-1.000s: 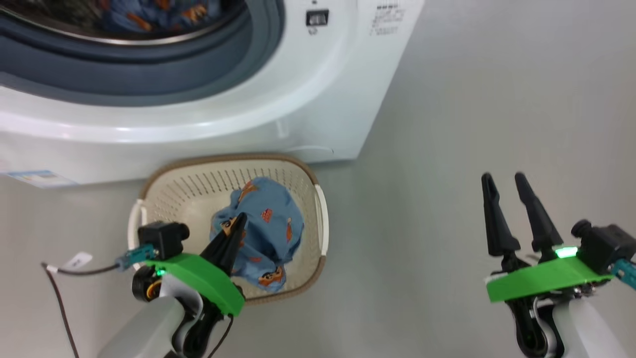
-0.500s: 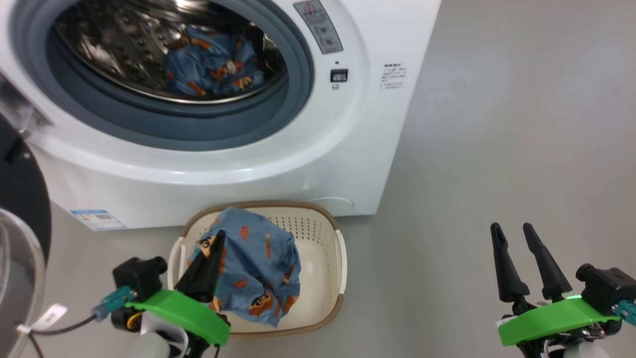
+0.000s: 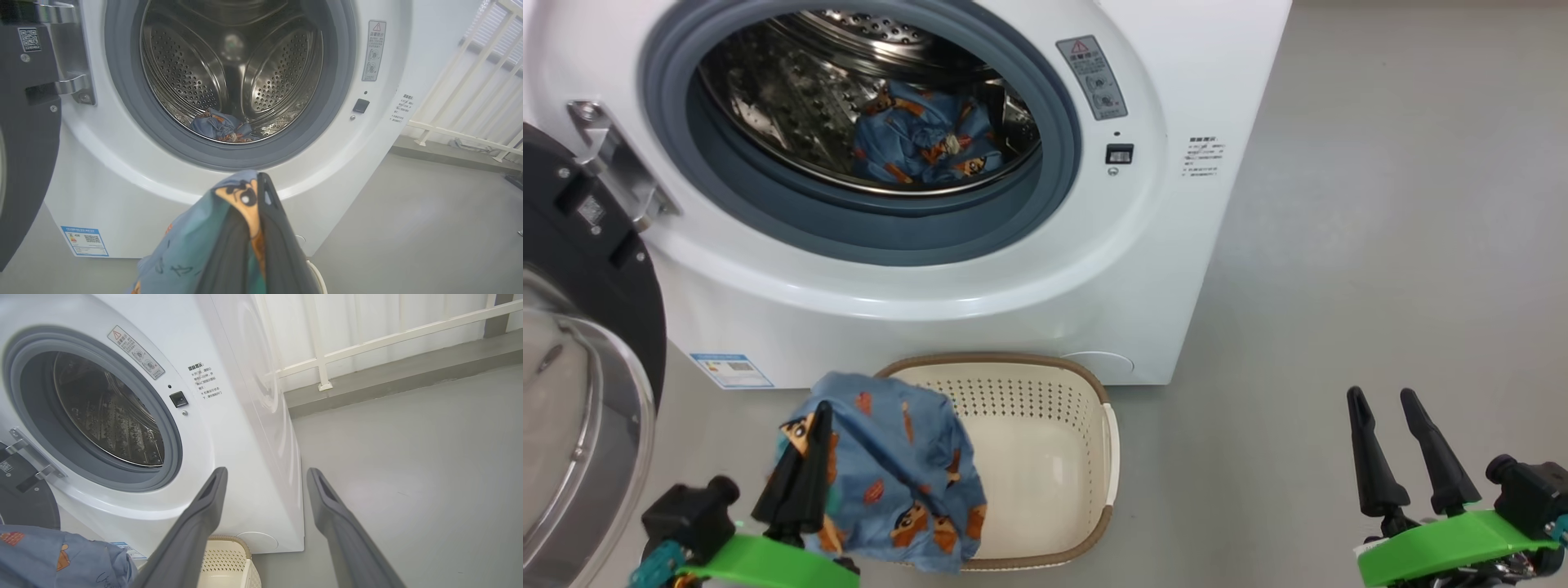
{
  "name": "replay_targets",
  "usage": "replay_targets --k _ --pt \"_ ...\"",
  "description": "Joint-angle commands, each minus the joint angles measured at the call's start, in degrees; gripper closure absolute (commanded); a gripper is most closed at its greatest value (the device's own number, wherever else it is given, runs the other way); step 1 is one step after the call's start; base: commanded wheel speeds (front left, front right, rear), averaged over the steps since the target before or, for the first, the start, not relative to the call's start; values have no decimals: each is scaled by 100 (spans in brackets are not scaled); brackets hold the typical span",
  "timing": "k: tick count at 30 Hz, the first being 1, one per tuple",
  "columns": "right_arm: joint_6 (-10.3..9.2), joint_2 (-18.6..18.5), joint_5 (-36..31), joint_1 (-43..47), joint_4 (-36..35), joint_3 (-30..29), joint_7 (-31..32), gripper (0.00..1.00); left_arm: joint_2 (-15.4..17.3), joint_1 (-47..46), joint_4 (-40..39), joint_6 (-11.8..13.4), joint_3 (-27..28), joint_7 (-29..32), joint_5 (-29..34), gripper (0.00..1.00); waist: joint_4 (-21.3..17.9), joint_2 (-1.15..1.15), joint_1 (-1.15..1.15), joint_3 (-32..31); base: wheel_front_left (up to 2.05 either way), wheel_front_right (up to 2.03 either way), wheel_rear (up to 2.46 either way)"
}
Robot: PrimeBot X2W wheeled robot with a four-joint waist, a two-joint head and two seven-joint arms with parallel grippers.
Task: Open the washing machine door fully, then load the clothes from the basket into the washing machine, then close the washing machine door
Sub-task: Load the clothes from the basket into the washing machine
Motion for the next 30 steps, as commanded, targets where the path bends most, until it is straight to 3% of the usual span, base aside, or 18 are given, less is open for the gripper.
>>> replay_targets --k 1,15,30 --pt "43 -106 73 63 -148 84 -46 0 59 -29 -191 -12 254 -60 79 100 26 0 0 -31 0 0 0" --pt "43 -123 55 175 -194 2 -46 0 -292 495 -780 -12 770 -60 545 100 51 0 0 -30 0 0 0" --pt "43 -72 -4 -198 -313 -37 -46 0 -359 -324 -652 -12 878 -60 494 100 -81 0 0 835 0 0 0"
